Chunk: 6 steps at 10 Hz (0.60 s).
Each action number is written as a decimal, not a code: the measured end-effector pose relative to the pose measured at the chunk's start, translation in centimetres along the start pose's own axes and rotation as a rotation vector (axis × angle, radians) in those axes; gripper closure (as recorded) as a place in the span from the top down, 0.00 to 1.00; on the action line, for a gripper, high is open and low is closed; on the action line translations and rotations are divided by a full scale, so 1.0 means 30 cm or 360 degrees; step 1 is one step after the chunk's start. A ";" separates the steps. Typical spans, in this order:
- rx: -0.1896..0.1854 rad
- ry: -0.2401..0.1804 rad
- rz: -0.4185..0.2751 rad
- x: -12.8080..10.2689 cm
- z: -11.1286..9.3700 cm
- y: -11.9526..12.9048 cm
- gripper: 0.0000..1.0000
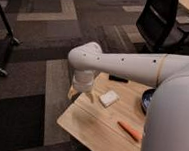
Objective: Place the white sponge in the ceramic bowl
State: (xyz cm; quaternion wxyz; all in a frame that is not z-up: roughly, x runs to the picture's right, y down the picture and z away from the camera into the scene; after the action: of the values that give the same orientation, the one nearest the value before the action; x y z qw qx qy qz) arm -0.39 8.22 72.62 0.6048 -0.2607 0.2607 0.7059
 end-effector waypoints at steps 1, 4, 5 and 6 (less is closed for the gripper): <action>0.0008 -0.0015 0.0019 -0.019 -0.004 -0.025 0.65; 0.0093 -0.0142 0.0193 -0.145 -0.048 -0.208 0.65; 0.0103 -0.0145 0.0211 -0.149 -0.050 -0.223 0.65; 0.0101 -0.0140 0.0203 -0.144 -0.049 -0.211 0.65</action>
State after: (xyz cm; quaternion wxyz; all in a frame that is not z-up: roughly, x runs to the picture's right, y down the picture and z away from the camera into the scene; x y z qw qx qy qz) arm 6.53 4.94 74.17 0.5772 -0.1932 0.2722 0.7452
